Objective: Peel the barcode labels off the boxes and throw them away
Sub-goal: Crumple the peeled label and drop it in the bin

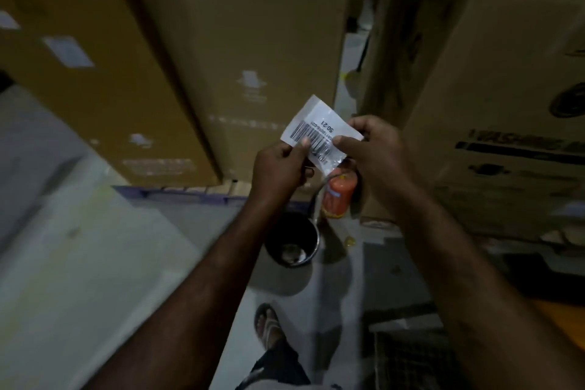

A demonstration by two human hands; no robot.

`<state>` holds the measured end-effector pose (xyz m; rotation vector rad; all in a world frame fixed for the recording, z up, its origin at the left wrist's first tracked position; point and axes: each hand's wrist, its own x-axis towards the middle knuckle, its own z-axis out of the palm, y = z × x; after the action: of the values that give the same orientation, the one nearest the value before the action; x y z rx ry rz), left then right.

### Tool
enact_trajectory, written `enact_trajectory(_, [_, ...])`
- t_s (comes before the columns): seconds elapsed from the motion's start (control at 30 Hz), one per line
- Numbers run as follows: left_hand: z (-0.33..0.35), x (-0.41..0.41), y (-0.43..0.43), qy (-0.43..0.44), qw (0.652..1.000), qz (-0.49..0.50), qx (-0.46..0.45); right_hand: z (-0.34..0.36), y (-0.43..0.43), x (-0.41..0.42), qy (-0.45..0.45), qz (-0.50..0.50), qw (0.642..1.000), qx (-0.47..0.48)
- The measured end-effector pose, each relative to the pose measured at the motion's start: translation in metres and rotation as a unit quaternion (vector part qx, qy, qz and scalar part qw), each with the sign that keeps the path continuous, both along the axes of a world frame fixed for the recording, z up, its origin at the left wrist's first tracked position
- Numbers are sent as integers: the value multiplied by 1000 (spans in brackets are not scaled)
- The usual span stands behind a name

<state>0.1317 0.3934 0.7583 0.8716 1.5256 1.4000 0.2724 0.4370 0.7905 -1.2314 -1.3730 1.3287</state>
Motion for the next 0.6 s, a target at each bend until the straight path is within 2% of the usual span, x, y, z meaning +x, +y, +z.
enact_trajectory(0.17, [-27, -64, -14, -32, 994, 100, -40, -34, 20, -76, -79, 88, 993, -6])
enact_trajectory(0.33, [-64, -116, -11, -40, 975, 209, -67, -70, 37, -143, -89, 147, 984, -52])
enact_trajectory(0.43, [-83, -133, -7, -47, 970, 225, -79, -88, 50, -167, -101, 168, 979, -60])
enact_trajectory(0.6, [-99, -143, 7, -2, 963, 237, -126, -113, 68, -180, -94, 184, 975, -78])
